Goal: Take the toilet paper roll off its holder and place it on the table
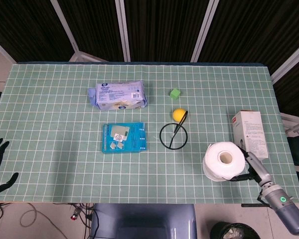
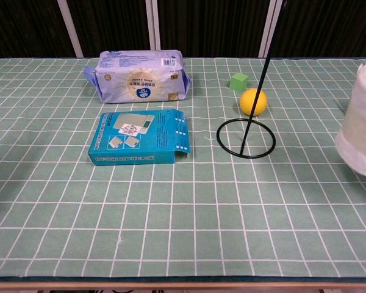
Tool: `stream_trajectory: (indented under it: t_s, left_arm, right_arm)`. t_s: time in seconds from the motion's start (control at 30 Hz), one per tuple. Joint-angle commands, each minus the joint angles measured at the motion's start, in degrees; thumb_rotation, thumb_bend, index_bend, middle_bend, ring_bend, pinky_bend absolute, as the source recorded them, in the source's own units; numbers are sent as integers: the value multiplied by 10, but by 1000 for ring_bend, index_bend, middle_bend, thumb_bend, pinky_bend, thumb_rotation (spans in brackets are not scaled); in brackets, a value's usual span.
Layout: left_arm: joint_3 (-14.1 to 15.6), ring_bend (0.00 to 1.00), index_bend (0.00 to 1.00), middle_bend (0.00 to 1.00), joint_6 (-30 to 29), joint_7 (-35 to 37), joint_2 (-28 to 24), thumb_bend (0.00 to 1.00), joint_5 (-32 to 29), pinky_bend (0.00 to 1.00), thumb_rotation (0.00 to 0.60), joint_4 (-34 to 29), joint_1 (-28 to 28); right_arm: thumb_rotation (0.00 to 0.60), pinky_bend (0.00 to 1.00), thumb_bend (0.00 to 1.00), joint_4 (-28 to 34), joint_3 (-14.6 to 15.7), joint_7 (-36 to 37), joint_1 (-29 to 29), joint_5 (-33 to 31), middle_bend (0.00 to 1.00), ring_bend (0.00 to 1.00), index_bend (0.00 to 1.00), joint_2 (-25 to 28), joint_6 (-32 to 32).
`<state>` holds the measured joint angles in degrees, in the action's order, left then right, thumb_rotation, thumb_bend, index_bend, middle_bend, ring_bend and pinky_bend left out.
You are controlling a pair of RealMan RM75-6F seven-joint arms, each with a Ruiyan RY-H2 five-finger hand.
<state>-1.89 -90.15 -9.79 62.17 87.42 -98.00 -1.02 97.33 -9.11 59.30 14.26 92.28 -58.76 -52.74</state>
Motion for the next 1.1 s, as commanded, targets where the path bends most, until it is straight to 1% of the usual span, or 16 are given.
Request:
stream_trajectory:
  t_s: [0.03,0.2,0.33,0.4,0.43,0.47,0.53,0.57,0.6,0.67,0.7,0.73,0.83,0.93,1.03,1.1]
  left_arm:
    - [0,0,61,0,0,2,-1,222,1,0,600,0,0]
    - [-1,0,61,0,-1,6,-2,223,-2,0,600,0,1]
    - [-2,0,61,0,0,8,-2,222,-2,0,600,1,0]
    - [-1,0,61,0,0,8,-2,222,-1,0,600,1,0]
    - [-1,0,61,0,0,7,-2,222,-1,0,600,1,0]
    - [-1,0,61,0,0,7,-2,222,0,0,600,0,0]
    - [0,0,61,0,-1,6,-2,223,1,0,600,0,0]
    - [0,0,61,0,-1,5,-1,223,1,0,600,0,0]
    - [0,0,61,0,-1,5,-1,223,1,0,600,0,1]
    - [0,0,61,0,0,4,-1,223,1,0,600,0,0]
    - [0,0,61,0,1,4,-1,223,1,0,600,-1,0]
    - [1,0,61,0,1,3,-1,222,1,0,600,-1,0]
    - [1,0,61,0,3,1,-1,222,1,0,600,-1,-1]
    - [2,0,61,0,3,1,-1,223,2,0,600,-1,-1]
    - [1,0,61,0,1,3,-2,222,0,0,600,-1,0]
    - [-1,0,61,0,1,3,-2,222,-2,0,600,-1,1]
  right_arm:
    - [600,96,0,-34,25,-7,2,12,378,421,453,-66,-28]
    - [600,72,0,-83,33,-40,7,3,377,415,453,-148,-63]
    - [600,37,0,-107,37,-62,12,-8,372,375,449,-178,-74]
    - [600,17,0,-117,36,-75,13,-14,337,327,432,-189,-83]
    - [600,6,0,-121,37,-82,13,-15,291,275,405,-194,-87]
    - [600,1,0,-126,39,-90,14,-16,243,220,369,-198,-89]
    - [600,0,0,-132,44,-102,17,-16,148,114,267,-201,-89]
    - [600,0,0,-133,48,-106,20,-15,91,57,187,-199,-85]
    - [600,0,0,-133,53,-108,24,-12,51,26,120,-194,-80]
    - [600,0,0,-128,63,-106,31,-7,9,1,35,-182,-69]
    - [600,0,0,-124,67,-103,35,-5,2,0,14,-175,-64]
    - [600,0,0,-117,74,-97,40,-1,0,0,0,-165,-56]
    - [600,0,0,-103,86,-77,50,6,0,0,0,-145,-43]
    - [600,0,0,-92,93,-59,55,12,0,0,0,-122,-46]
    - [600,0,0,-86,87,-53,46,9,0,0,0,-98,-79]
    - [600,0,0,-80,81,-59,34,8,0,0,0,-76,-114]
